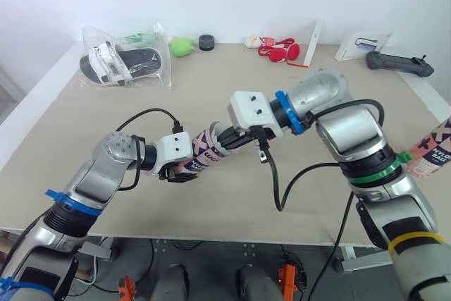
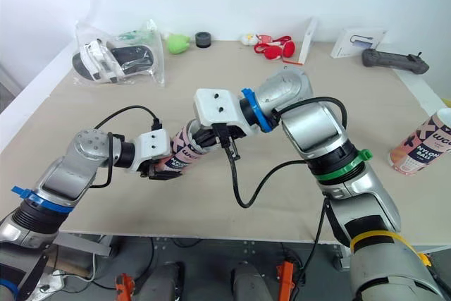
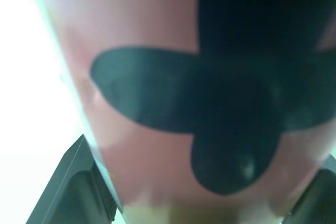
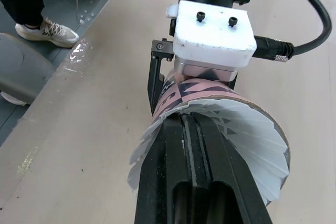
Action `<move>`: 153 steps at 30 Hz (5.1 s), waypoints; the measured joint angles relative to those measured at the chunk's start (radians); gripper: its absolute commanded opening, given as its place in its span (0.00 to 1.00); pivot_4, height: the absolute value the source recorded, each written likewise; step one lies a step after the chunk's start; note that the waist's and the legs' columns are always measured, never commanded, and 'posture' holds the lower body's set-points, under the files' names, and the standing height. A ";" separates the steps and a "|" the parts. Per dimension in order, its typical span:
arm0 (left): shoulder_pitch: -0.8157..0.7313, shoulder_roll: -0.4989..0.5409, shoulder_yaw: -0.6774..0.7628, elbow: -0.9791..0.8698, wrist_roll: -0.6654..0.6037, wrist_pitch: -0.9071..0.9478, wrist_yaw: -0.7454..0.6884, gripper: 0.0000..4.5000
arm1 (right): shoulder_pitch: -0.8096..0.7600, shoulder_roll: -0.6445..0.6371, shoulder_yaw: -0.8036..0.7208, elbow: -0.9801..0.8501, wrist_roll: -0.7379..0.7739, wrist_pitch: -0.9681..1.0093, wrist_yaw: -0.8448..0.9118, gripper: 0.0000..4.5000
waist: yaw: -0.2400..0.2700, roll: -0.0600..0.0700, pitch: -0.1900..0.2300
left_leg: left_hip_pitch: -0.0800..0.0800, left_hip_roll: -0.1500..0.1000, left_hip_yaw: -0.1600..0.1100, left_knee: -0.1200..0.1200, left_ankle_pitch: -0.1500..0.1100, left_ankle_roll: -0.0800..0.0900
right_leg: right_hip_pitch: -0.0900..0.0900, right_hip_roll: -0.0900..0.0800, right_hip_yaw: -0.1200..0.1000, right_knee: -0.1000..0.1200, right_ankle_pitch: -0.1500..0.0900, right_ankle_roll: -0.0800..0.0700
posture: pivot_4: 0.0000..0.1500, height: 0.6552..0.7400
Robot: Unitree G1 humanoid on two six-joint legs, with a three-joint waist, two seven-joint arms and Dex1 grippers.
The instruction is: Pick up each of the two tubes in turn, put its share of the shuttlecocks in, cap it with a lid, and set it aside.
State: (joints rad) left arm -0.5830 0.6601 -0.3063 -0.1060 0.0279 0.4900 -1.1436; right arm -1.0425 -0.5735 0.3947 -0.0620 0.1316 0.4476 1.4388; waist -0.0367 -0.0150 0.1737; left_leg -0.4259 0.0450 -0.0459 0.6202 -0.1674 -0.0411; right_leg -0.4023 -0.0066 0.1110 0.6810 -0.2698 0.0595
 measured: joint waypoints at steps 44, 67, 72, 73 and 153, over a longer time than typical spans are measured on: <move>-0.002 -0.073 0.017 0.013 -0.052 -0.005 0.006 0.68 | -0.086 -0.187 -0.117 0.084 0.054 -0.045 0.101 0.02 | 0.016 -0.003 0.002 | -0.006 -0.001 0.000 0.001 0.000 -0.001 | -0.004 -0.002 -0.001 -0.002 0.000 0.002 | 1.00 1.00; 0.168 -0.471 0.046 0.179 -0.162 -0.274 0.313 0.68 | 0.242 -0.688 0.004 0.582 -0.215 -0.455 0.132 0.99 | -0.014 0.002 0.012 | -0.002 -0.001 0.004 -0.001 -0.002 -0.002 | -0.003 -0.001 0.004 -0.002 0.000 0.002 | 1.00 1.00; 0.197 -0.509 0.044 0.225 -0.160 -0.364 0.338 0.68 | 0.242 -0.619 0.024 0.689 -0.278 -0.468 0.132 0.99 | -0.014 0.002 0.011 | 0.002 -0.001 0.007 0.000 -0.002 -0.002 | 0.000 -0.001 0.007 -0.002 0.001 0.003 | 1.00 1.00; 0.199 -0.513 0.043 0.238 -0.156 -0.384 0.344 0.68 | 0.240 -0.594 0.026 0.711 -0.289 -0.467 0.132 0.99 | -0.014 0.003 0.011 | 0.002 -0.001 0.007 0.000 -0.002 -0.002 | 0.000 -0.001 0.008 -0.002 0.002 0.003 | 1.00 1.00; 0.123 -0.575 0.049 0.509 -0.135 -0.639 0.375 0.68 | -0.495 -0.172 0.395 0.587 0.182 -0.382 0.139 0.01 | -0.024 0.004 0.008 | 0.003 -0.001 0.012 0.003 -0.001 -0.002 | 0.000 0.000 0.012 -0.002 0.006 0.006 | 1.00 1.00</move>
State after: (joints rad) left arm -0.4605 0.0846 -0.2572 0.4033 -0.1076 -0.1488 -0.7685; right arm -1.5372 -0.7452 0.7896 0.5253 0.3138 0.0653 1.5774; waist -0.0606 -0.0112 0.1815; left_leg -0.4228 0.0444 -0.0342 0.6230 -0.1688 -0.0430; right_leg -0.4027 -0.0067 0.1234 0.6789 -0.2641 0.0651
